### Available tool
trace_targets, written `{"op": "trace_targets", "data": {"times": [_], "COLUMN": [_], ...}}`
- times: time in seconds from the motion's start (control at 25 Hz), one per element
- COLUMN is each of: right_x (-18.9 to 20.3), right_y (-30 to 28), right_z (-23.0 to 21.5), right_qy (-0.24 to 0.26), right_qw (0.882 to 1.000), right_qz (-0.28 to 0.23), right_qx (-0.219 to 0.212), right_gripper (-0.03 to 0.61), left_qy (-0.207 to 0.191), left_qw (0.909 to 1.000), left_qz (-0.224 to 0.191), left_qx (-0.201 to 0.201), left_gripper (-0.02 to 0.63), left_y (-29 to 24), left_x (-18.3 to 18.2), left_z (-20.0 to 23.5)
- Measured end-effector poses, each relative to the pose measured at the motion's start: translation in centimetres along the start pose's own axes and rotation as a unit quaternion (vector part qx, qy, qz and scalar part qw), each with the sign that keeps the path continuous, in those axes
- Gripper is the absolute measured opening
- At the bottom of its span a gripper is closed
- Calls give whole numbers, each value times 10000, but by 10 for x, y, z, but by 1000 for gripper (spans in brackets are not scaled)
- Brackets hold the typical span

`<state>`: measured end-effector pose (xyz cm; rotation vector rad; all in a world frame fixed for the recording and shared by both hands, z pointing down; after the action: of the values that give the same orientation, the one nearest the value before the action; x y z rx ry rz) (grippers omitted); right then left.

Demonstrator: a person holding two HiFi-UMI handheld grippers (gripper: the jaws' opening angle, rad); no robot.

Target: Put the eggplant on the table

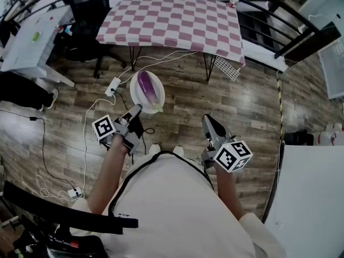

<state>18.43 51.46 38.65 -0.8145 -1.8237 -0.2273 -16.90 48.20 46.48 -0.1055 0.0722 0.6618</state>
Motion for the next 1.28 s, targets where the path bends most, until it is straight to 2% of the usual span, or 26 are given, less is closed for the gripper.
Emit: {"op": "trace_targets", "data": {"times": [0.52,1.28], "right_x": [14,42], "right_y": [-18,-43], "right_z": [5,56], "right_qy": [-183,-306], "right_qw": [9997,9991], "right_qz": [2,25], "right_qx": [134,303], "right_gripper": [6,6], "left_qy": [-74,-85], "left_qw": [9998,9989], "left_qz": [183,465], "left_qx": [21,42], "left_gripper": [25,25], "left_y": [1,42], "left_x": [-6,-40], "left_z": [2,14]}}
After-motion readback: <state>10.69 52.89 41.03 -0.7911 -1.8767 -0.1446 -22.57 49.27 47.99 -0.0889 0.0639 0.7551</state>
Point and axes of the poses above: the fingertips, and each gripper's own axes: y backward along the fingers, z to its left, x out of its underside, the point moved 10 cm from there along y, backward along the fingers, and after that the axes turned 7 degrees about y, right-handed, at the moved point
